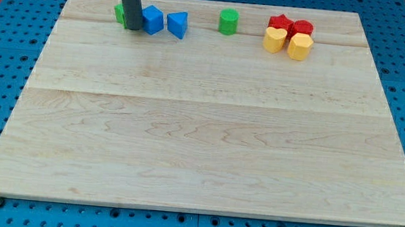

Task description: Move your arm towards the center right side of the board

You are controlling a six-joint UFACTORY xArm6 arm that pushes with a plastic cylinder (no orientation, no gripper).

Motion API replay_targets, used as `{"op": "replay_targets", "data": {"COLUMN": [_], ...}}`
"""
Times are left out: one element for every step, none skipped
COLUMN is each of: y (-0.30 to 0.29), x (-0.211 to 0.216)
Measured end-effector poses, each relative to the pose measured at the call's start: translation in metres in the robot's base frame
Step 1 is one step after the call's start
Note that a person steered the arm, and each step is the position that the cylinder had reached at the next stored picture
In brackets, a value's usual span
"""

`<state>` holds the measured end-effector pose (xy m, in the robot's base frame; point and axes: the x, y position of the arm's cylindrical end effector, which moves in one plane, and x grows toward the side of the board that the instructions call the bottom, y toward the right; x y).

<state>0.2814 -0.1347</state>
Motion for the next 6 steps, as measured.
{"op": "replay_targets", "data": {"y": [0.006,0.016,0.032,0.043,0.050,0.055], "x": [0.000,0.004,0.006,0.001,-0.002,0.004]}}
